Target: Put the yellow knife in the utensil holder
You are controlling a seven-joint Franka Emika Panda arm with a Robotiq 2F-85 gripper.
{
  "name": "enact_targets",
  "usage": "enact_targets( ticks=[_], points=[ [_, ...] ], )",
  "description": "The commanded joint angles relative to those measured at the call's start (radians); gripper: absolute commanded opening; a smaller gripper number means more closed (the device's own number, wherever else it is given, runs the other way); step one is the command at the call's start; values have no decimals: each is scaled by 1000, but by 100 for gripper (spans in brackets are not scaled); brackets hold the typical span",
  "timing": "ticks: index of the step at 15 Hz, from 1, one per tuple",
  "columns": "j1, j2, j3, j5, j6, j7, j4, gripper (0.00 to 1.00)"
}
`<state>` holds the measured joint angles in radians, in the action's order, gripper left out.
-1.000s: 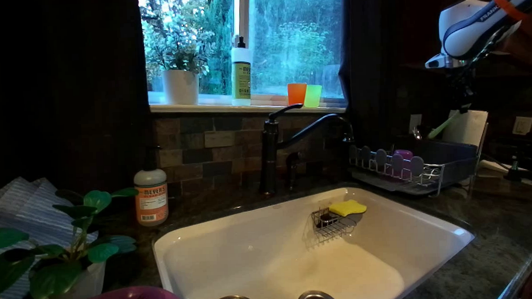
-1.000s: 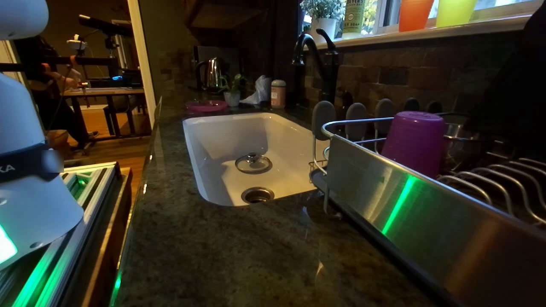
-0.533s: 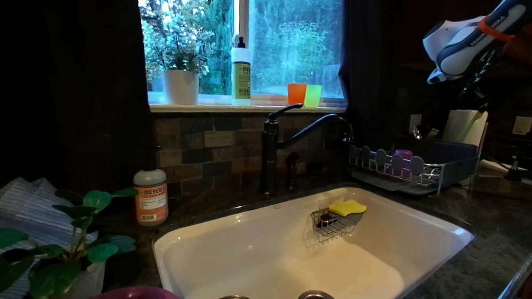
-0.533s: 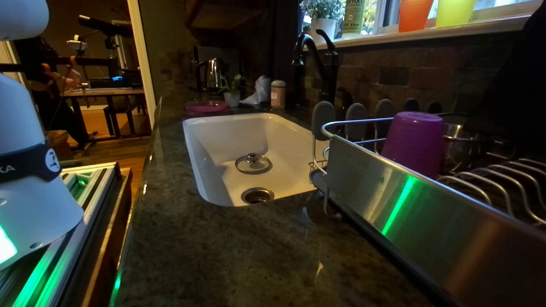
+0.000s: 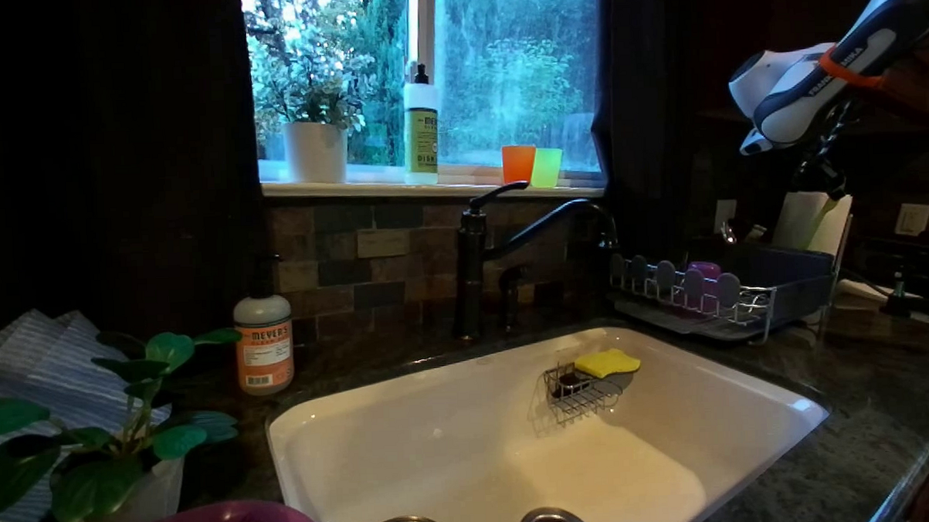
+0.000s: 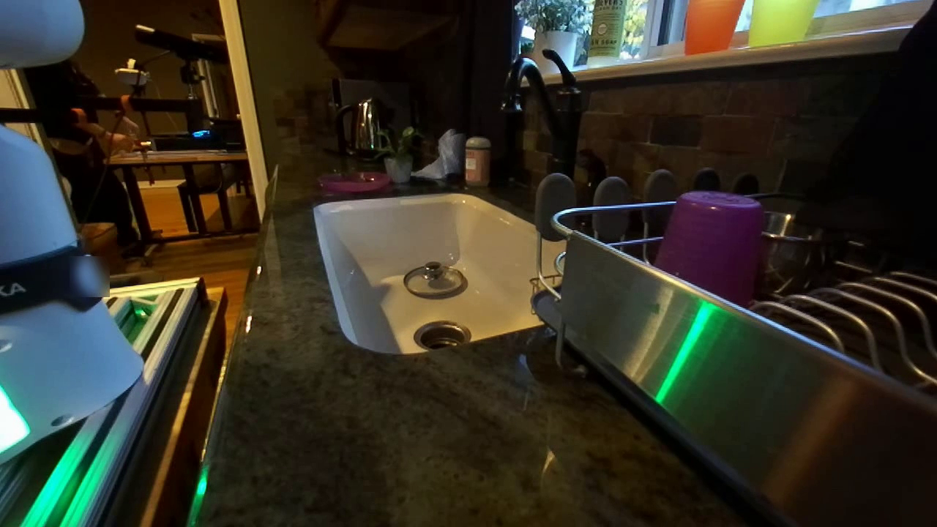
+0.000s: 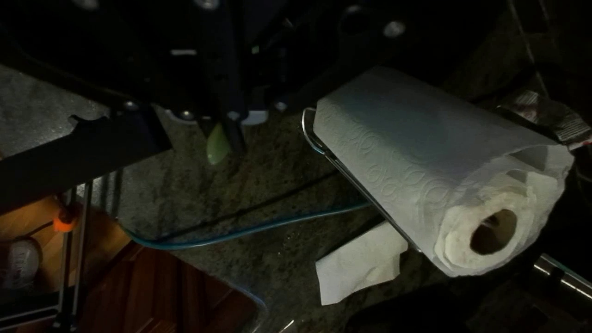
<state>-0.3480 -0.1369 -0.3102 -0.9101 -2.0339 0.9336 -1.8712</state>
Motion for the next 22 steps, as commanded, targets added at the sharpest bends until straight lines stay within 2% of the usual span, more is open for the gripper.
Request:
enact_targets(
  ticks=[1, 2, 4, 10, 11, 12, 13, 14, 17, 19, 21, 22],
  points=[
    [-10, -39, 8, 39, -44, 44, 19, 29],
    [-12, -45, 9, 49, -55, 51, 17, 30],
    [-15, -58, 9, 70, -60, 57, 23, 43],
    [-11, -35, 11, 95, -38, 62, 38, 90],
    [-10, -32, 12, 104, -35, 65, 43, 46],
    [-9, -28, 13, 114, -31, 69, 48, 51],
    [-7, -23, 13, 116, -35, 70, 48, 94],
    [-5, -16, 15, 124, -38, 74, 49, 90],
    [12, 54, 50, 221, -129, 129, 5, 100],
    [46, 100, 81, 267, -176, 132, -30, 100],
    [98, 160, 119, 256, -242, 96, -113, 100],
    [72, 74, 87, 245, -186, 112, 0, 100]
  ],
)
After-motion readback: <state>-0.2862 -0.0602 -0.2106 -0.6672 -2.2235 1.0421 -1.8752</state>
